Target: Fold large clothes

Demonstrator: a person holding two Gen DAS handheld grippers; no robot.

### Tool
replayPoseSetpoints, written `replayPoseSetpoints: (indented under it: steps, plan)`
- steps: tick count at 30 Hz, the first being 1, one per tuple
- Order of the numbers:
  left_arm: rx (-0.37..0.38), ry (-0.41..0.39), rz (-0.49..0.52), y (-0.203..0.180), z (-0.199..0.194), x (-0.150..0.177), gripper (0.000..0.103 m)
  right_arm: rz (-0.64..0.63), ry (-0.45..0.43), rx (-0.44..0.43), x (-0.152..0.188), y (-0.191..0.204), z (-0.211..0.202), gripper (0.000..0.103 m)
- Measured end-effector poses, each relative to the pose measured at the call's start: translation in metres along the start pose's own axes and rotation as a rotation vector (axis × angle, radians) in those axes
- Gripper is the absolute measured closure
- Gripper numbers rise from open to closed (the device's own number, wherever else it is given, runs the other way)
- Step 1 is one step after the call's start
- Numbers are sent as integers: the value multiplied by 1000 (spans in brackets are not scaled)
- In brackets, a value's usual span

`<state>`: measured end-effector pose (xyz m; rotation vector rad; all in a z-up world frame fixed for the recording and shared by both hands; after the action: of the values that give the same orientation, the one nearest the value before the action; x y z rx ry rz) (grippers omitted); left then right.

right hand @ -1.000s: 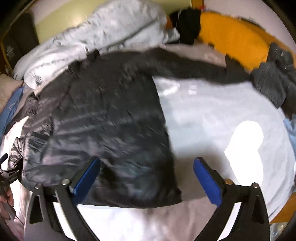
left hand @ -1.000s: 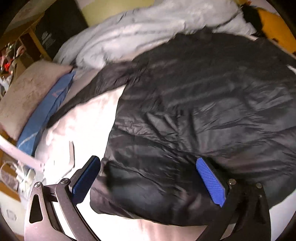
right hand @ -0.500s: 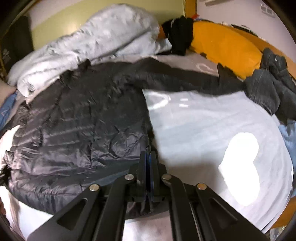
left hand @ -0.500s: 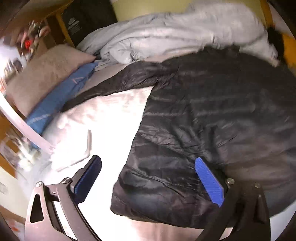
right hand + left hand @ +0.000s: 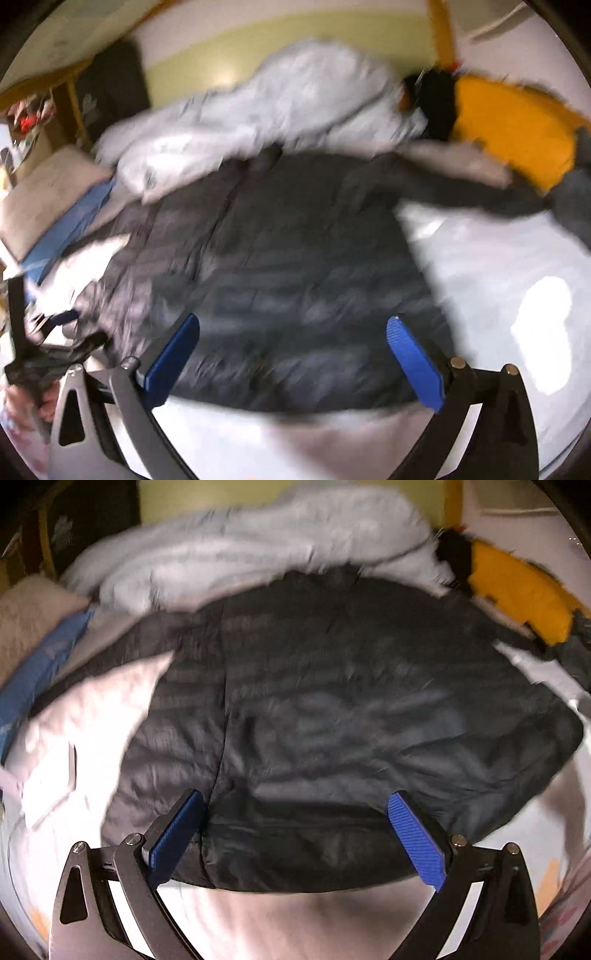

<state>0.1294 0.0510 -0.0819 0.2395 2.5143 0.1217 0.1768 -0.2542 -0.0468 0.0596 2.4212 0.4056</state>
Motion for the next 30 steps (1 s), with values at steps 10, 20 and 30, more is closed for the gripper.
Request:
replayPoseSetpoints:
  steps: [10,20,30]
  plan:
    - [-65,129,-250,38,26,37,0,12,163,215,22,-36,71,0]
    - [-79,-32,-93,31,-8,4,2,-42,24,185,10,-19,23,0]
    - [-35,-151,290,-48,-50,-5,1,-440,-74,176,37,45,-6,0]
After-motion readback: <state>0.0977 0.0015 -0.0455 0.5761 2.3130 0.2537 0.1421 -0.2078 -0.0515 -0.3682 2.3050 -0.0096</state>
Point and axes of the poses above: each gripper's, at about its wrist camera, not at the fingertips, and z roughly the way its jaws point, y to its left, x to its underside, the point moved 7 cm from there along z, roughly the way its jaws point, and after that the axes turned 11 degrees about z, right-handed, at the moved point
